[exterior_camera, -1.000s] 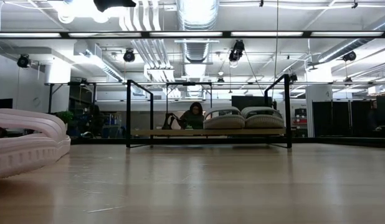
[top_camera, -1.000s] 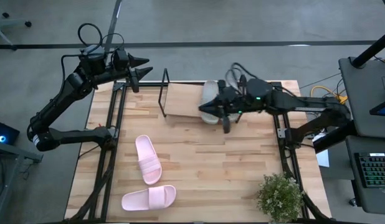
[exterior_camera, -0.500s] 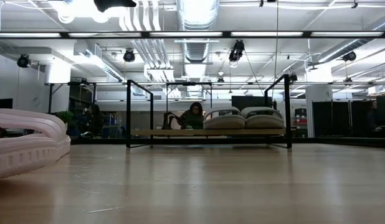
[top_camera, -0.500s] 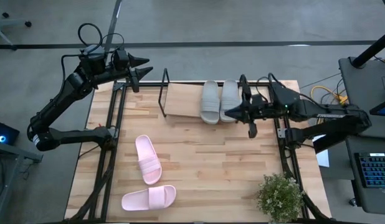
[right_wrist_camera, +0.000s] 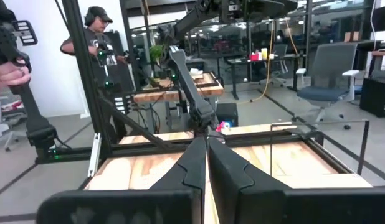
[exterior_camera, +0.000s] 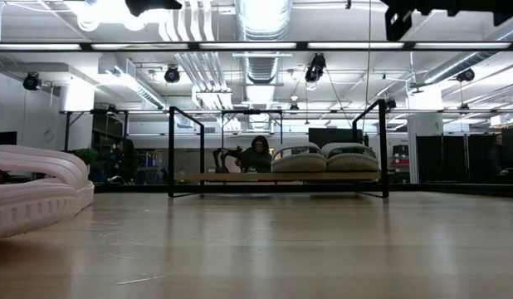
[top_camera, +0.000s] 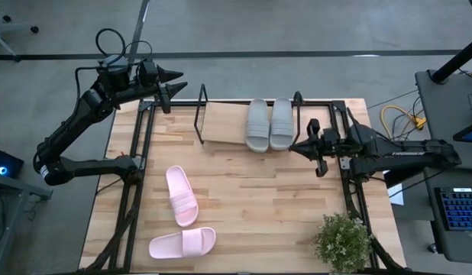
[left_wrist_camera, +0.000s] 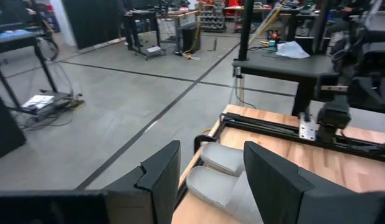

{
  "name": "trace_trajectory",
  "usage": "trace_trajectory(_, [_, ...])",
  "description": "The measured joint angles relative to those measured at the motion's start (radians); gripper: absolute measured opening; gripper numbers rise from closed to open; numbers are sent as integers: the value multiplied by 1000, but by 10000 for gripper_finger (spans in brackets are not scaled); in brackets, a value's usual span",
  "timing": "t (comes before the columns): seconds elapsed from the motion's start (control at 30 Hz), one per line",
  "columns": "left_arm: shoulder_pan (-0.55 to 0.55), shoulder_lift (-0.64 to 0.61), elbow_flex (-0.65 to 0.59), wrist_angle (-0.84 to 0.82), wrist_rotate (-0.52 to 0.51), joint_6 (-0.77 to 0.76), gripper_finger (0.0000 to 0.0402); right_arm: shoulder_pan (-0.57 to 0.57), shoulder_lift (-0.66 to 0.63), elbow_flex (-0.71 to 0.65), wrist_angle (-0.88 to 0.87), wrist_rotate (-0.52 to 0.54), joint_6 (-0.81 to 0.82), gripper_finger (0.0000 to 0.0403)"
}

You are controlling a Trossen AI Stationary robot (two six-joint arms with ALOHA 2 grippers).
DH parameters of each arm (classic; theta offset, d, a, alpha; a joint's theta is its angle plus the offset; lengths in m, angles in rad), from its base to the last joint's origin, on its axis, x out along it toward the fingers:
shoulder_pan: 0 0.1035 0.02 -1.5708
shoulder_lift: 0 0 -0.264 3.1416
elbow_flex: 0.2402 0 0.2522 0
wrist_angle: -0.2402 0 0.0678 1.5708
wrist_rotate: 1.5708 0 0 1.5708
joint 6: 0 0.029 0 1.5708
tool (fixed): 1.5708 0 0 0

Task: Pick and place slides into the shelf
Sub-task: Put the top pink slipper on the shelf

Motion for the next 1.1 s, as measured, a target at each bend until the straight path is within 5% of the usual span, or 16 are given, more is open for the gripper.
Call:
trace_trajectory(0.7, [-4, 10, -152, -46, 211, -134, 162, -3, -151, -115, -5, 73, 62, 8])
trace_trajectory(0.97, [-76, -6, -66, -290, 224, -134, 162, -3, -152, -99, -5, 73, 54, 8])
trace_trajectory(1.1, [-155, -7, -29, -416, 142, -155, 162, -3, -151, -99, -4, 75, 54, 9])
